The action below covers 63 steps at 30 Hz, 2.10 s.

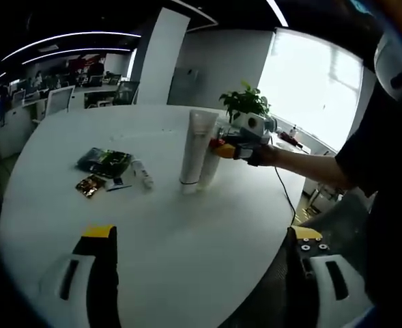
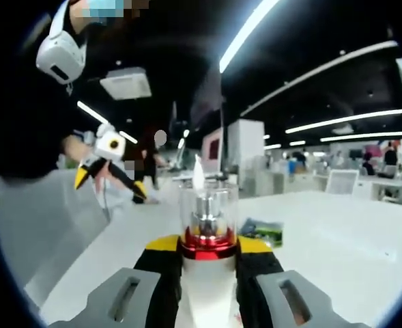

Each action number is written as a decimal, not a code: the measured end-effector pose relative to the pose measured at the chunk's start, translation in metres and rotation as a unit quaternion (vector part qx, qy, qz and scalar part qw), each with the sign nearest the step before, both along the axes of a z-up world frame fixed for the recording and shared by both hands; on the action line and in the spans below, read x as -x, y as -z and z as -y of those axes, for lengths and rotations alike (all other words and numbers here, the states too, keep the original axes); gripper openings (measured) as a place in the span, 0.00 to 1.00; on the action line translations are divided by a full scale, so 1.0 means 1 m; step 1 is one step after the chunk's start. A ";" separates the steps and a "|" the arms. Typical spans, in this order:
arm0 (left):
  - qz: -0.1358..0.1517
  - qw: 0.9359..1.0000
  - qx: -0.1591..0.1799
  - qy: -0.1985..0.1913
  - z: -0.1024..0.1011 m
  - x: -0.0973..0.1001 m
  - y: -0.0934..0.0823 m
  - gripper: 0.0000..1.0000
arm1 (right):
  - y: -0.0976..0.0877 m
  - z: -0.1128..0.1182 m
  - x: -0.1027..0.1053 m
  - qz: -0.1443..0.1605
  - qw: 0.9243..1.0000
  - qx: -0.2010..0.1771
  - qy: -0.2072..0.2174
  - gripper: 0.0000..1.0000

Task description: Arrange the skincare products in the storage area until every visible bottle or jar stands upright without overlapping.

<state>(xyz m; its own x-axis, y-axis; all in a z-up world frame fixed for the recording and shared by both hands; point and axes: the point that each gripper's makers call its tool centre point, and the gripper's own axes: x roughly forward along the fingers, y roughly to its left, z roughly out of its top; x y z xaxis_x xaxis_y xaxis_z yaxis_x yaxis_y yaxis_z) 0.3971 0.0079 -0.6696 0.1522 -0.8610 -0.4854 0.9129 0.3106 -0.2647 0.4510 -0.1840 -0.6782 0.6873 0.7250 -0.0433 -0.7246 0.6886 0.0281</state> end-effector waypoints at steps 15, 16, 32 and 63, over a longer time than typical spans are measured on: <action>0.006 1.000 0.001 0.002 -0.001 0.002 -0.008 0.98 | 0.000 0.005 0.006 -0.023 0.999 -0.002 0.022 0.27; 0.006 1.000 0.002 0.002 -0.001 0.002 -0.009 0.98 | 0.000 0.005 0.007 -0.026 0.999 -0.001 0.024 0.28; 0.000 1.000 0.011 -0.020 -0.004 0.001 -0.023 0.99 | 0.003 0.014 0.037 -0.087 0.992 0.012 0.088 0.49; -0.002 0.997 -0.008 -0.080 -0.043 -0.002 -0.045 0.99 | -0.056 -0.020 0.097 -0.148 0.969 -0.043 0.192 0.74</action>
<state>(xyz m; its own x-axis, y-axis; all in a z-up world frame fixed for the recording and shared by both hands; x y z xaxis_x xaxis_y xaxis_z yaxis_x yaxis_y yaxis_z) 0.3987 0.0509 -0.6249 0.2857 -0.8173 -0.5003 0.8499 0.4574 -0.2618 0.3536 -0.1636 -0.6223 0.8740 0.4279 -0.2301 -0.3666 0.8916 0.2656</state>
